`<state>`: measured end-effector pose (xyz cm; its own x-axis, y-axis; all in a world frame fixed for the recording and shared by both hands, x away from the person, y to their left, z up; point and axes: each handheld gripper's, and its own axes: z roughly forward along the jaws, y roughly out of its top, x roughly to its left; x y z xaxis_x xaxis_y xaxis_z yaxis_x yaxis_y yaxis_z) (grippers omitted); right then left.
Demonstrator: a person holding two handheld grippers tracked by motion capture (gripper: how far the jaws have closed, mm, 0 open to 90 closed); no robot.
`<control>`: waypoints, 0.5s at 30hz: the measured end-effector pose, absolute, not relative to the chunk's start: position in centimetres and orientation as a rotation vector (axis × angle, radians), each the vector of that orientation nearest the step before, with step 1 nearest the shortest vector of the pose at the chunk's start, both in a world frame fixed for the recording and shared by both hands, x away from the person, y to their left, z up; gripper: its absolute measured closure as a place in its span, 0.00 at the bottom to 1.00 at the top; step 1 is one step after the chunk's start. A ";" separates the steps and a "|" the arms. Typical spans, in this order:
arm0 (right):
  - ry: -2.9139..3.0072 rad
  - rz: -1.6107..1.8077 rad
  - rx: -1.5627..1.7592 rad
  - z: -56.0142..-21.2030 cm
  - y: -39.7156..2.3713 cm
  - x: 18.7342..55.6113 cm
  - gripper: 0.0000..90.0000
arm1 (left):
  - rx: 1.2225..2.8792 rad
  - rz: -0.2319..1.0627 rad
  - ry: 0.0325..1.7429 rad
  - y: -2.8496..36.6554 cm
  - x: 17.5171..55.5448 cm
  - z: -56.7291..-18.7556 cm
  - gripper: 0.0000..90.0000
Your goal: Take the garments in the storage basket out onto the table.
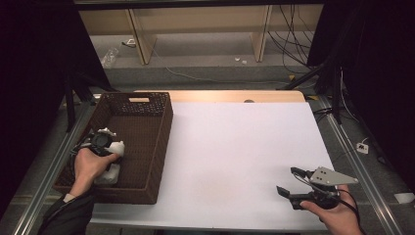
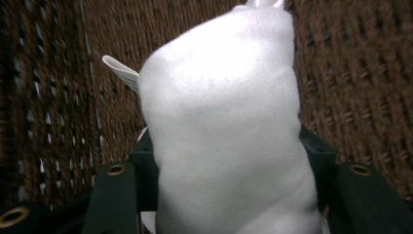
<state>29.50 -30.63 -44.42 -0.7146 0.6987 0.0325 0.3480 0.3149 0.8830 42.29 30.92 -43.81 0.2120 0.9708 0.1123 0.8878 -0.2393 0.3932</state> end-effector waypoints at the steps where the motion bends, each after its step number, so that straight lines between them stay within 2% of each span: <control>1: 2.230 1.363 0.935 -44.4 -30.6 29.5 0.19 | 2.222 0.526 1.745 30.8 42.2 -43.4 0.48; 15: 2.228 1.364 0.939 -44.4 -30.7 29.5 0.19 | 2.054 0.648 1.626 30.2 42.0 -41.2 0.48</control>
